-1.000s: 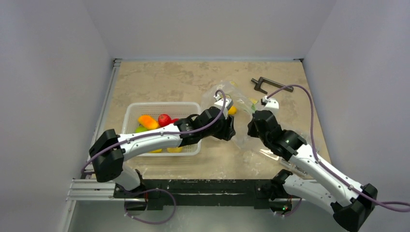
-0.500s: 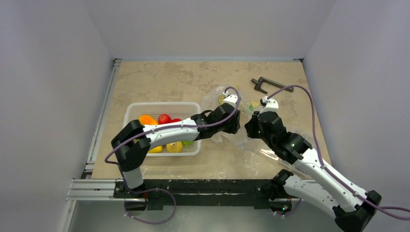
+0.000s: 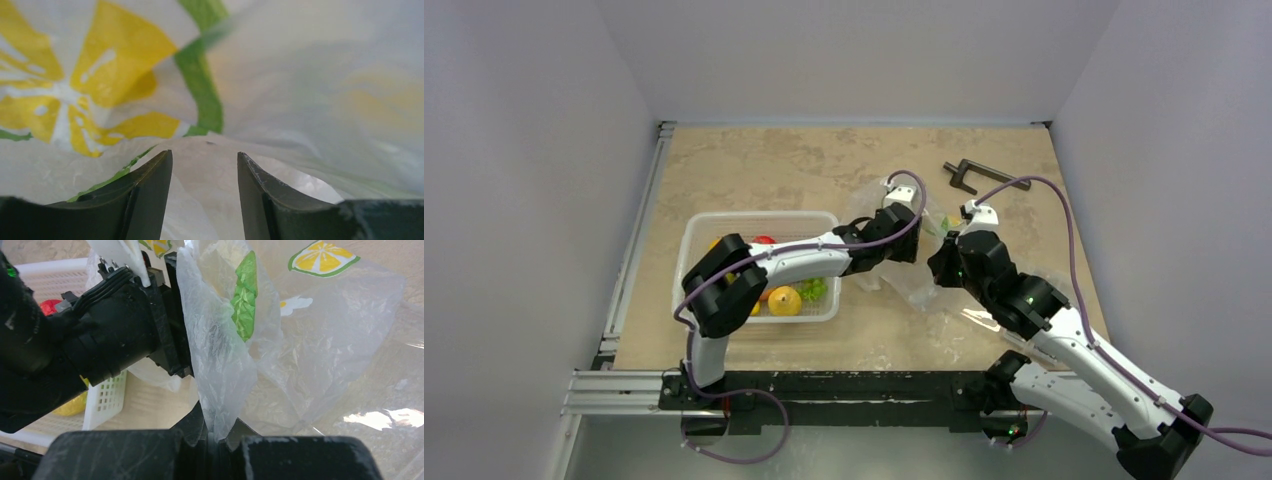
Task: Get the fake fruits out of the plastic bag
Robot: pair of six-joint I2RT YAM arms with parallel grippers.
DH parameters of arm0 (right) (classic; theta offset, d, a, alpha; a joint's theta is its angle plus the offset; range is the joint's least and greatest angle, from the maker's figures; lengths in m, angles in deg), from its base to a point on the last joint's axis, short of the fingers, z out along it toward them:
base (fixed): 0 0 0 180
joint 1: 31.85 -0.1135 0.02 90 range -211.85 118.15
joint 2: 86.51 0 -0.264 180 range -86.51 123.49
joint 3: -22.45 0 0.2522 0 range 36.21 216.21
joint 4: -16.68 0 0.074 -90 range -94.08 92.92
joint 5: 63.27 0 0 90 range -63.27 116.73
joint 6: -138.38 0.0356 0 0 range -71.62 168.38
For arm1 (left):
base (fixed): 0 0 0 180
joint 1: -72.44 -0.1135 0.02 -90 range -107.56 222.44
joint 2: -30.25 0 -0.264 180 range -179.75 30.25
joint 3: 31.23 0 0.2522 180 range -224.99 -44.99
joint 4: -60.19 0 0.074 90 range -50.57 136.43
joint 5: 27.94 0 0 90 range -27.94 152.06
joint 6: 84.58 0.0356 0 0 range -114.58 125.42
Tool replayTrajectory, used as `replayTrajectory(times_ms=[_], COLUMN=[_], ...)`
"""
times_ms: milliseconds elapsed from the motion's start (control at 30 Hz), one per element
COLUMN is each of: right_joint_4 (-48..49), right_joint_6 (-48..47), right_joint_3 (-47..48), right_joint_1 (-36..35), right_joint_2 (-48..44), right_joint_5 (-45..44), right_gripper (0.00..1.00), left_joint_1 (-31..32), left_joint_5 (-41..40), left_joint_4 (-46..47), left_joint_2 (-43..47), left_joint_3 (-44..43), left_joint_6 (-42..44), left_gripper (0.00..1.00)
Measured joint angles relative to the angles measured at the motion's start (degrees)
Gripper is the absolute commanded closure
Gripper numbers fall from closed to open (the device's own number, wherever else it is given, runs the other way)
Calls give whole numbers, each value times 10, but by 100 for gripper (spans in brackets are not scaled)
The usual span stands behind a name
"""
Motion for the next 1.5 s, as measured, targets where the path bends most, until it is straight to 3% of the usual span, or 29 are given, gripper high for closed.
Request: replayTrajectory(times_ms=[167, 433, 800, 867, 967, 1100, 1233, 1500], right_joint_4=[0, 0, 0, 0, 0, 0, 0, 0], right_joint_6=[0, -1, -9, -10, -12, -14, -15, -14], right_joint_3=[0, 0, 0, 0, 0, -1, -11, -12], right_joint_1=[0, 0, 0, 0, 0, 0, 0, 0], right_joint_2=[0, -1, -9, -10, -11, -14, -27, -45], right_joint_5=[9, 17, 28, 30, 40, 55, 58, 66], right_gripper=[100, 100, 100, 100, 100, 100, 100, 100], left_joint_1=[0, -4, -8, -8, -10, -17, -23, -26], left_joint_5=[-46, -91, -126, -124, -106, -90, -97, -139], left_joint_4=[5, 10, -34, -39, -53, -66, -82, -94], left_joint_2=[-19, -68, -166, -182, -210, -242, -238, -148], left_joint_3=[-9, -72, -184, -198, -234, -267, -252, -134], left_joint_6=[5, -2, -63, -68, -78, -79, -78, -36], left_gripper=[42, 8, 7, 10, 32, 42, 61, 73])
